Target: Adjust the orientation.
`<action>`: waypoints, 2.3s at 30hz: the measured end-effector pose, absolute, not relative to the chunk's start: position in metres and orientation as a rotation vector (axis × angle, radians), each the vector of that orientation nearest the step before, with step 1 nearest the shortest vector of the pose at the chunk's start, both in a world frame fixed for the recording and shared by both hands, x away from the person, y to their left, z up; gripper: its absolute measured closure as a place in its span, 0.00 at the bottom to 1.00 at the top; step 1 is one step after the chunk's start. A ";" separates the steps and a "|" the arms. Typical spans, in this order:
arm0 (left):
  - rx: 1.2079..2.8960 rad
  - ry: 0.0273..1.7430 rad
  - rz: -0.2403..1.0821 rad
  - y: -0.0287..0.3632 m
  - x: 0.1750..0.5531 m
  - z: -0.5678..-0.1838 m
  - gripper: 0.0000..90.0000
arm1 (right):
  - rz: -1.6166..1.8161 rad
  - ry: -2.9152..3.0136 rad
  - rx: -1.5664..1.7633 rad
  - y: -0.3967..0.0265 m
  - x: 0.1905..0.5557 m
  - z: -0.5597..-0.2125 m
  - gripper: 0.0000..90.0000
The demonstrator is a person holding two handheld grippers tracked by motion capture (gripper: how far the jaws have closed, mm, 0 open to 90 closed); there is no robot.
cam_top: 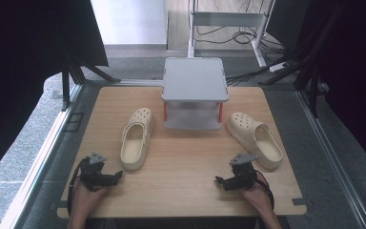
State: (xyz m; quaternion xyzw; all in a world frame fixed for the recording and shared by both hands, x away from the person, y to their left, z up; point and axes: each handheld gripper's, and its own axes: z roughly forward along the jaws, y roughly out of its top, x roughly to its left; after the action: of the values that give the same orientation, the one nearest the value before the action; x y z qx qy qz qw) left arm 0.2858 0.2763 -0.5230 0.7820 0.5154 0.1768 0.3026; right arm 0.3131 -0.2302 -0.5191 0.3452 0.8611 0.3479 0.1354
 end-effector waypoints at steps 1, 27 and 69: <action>2.073 1.366 0.469 0.276 0.286 -0.523 0.00 | 1.008 2.494 1.000 -0.230 0.313 -0.519 0.00; 2.072 1.372 0.472 0.276 0.286 -0.523 0.00 | 1.190 2.535 1.029 -0.189 0.345 -0.477 0.00; 2.070 1.369 0.470 0.276 0.286 -0.523 0.00 | 1.185 2.635 1.089 0.007 0.430 -0.448 0.15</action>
State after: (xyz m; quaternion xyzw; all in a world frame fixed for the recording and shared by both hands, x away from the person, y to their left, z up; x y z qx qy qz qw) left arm 0.2857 0.2765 -0.5230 0.7810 0.5165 0.1774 0.3029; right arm 0.4303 0.0068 -0.4478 0.3527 0.8531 0.3835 0.0269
